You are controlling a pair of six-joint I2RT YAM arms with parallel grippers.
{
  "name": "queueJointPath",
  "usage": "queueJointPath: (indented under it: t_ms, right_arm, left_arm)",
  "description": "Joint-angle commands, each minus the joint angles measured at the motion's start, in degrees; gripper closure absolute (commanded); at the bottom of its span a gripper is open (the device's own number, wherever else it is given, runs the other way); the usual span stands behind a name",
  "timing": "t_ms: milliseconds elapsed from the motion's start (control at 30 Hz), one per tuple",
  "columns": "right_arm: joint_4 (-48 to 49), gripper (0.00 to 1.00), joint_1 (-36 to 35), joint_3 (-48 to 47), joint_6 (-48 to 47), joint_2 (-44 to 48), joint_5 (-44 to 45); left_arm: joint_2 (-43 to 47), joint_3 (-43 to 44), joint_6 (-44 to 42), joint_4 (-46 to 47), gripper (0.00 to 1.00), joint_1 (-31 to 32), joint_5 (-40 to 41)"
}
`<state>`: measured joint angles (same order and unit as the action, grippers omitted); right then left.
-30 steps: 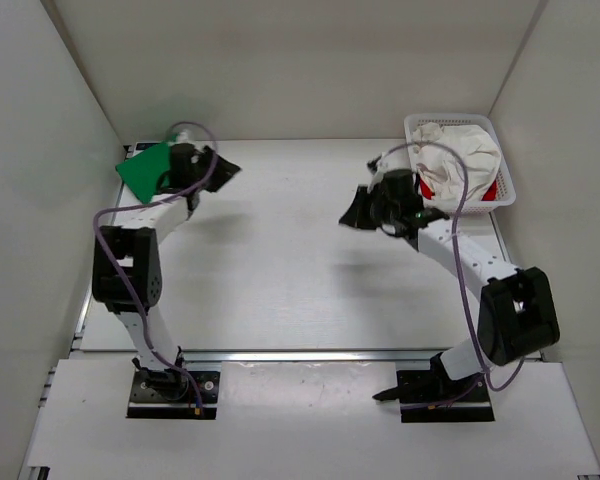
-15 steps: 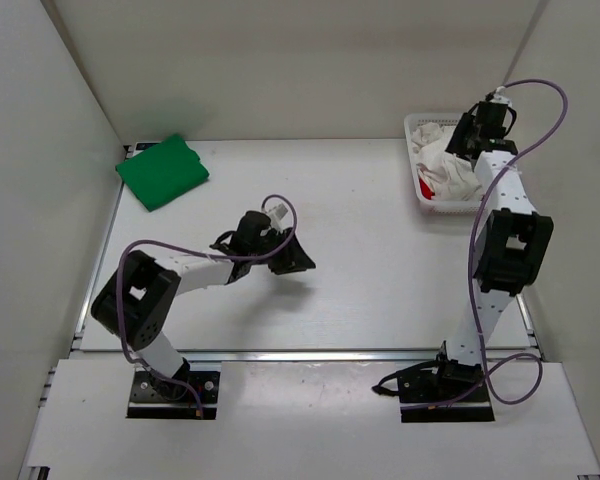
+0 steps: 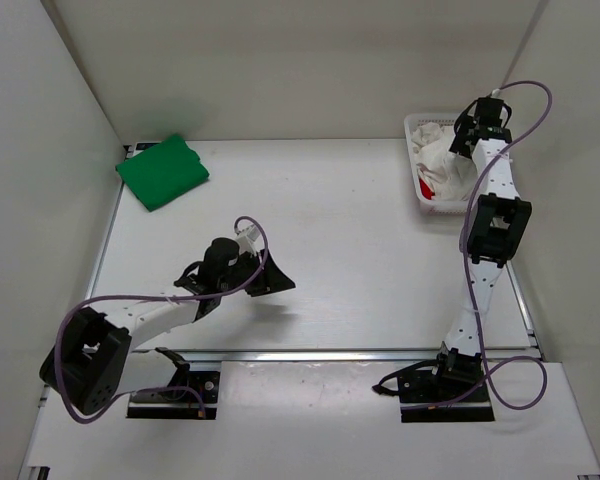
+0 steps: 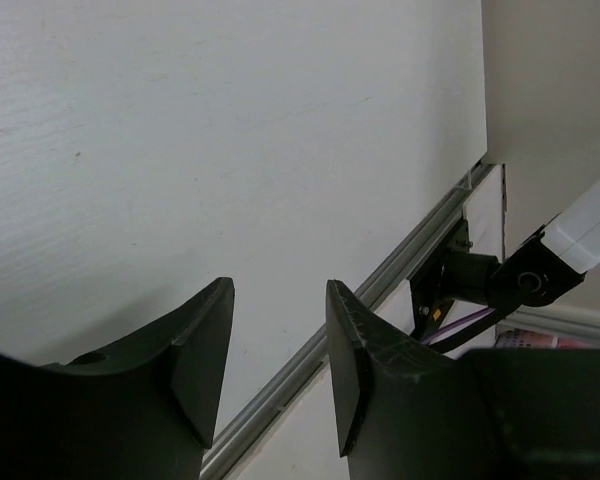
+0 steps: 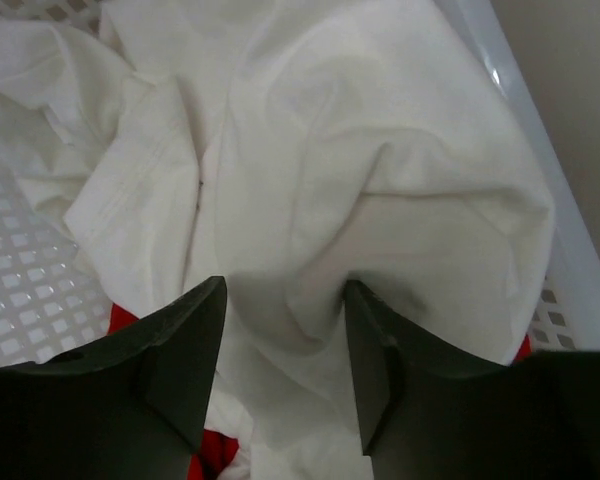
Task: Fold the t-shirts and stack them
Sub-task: Grab crumpled tshirt from bin with the right arm
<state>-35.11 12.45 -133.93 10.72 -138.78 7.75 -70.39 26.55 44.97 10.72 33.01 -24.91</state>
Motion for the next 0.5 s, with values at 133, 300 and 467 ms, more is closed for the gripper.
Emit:
queueJointPath:
  t_ms: [133, 300, 467]
  right_arm:
    - [-4.43, 0.66, 0.65, -3.00, 0.53, -1.31, 1.31]
    - [-7.07, 1.00, 1.09, -5.47, 1.50, 1.05, -0.10]
    - [-7.34, 1.00, -0.75, -10.64, 1.40, 10.34, -3.87]
  left_arm:
    - [1.75, -0.44, -1.73, -0.96, 0.48, -2.43, -0.23]
    - [2.19, -0.27, -0.94, -0.35, 0.49, -3.13, 0.03]
    - [0.09, 2.28, -1.82, -0.18, 0.48, -4.01, -1.28]
